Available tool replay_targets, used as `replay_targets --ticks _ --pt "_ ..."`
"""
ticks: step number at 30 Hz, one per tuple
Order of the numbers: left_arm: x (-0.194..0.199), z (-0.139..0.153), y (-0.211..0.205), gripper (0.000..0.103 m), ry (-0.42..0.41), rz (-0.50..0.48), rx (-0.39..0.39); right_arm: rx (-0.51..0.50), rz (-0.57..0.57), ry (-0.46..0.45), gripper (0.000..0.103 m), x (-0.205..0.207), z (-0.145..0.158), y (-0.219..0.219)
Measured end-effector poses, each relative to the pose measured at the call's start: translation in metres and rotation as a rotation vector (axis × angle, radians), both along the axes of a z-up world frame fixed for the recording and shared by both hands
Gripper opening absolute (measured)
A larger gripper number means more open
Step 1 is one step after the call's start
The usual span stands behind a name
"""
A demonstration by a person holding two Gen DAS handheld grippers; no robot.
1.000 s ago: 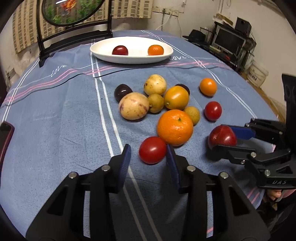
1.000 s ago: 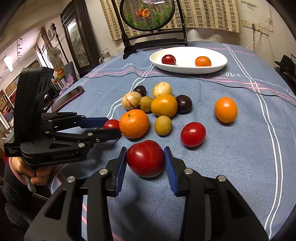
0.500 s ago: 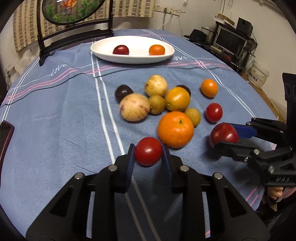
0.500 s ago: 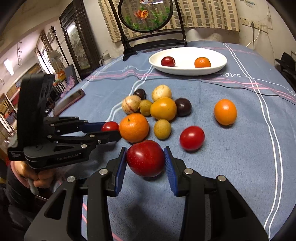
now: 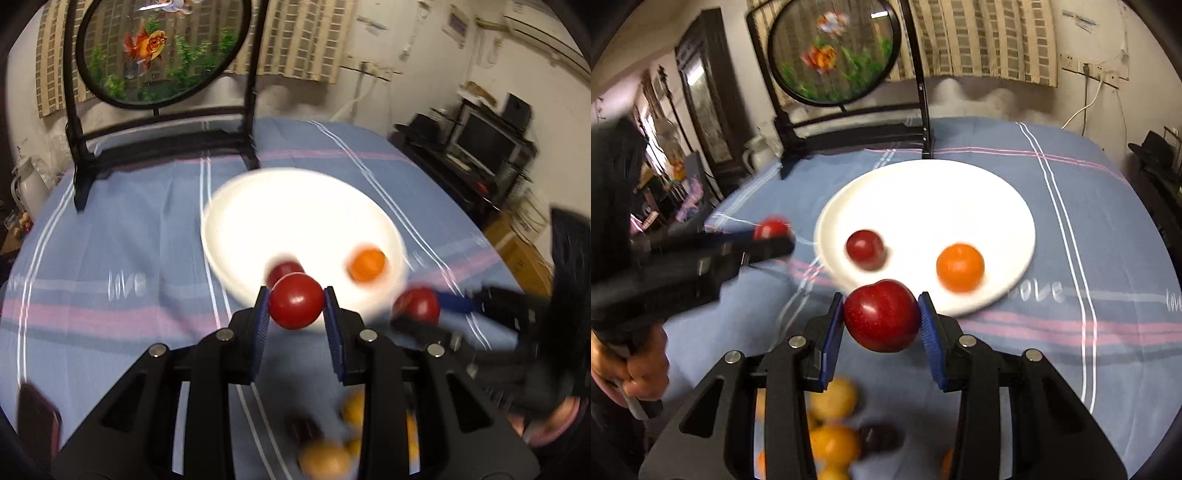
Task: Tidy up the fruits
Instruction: 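Carry the apple and tomato onto the white plate and open both tools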
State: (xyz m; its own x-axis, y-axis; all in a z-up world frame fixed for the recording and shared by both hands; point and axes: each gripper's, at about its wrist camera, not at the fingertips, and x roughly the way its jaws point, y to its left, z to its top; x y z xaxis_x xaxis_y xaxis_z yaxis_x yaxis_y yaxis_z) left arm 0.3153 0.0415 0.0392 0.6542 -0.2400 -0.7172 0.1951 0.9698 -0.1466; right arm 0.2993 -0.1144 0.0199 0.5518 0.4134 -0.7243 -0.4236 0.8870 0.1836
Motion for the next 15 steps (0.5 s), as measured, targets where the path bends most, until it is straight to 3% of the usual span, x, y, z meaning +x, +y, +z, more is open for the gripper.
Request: replay_targets --ticks 7,15 --pt "0.097 -0.030 0.008 0.029 0.124 0.077 0.005 -0.041 -0.008 0.097 0.040 0.054 -0.026 0.018" --pt "0.124 -0.067 0.006 0.030 0.216 0.076 0.035 -0.078 0.040 0.127 0.040 0.070 -0.042 0.028"
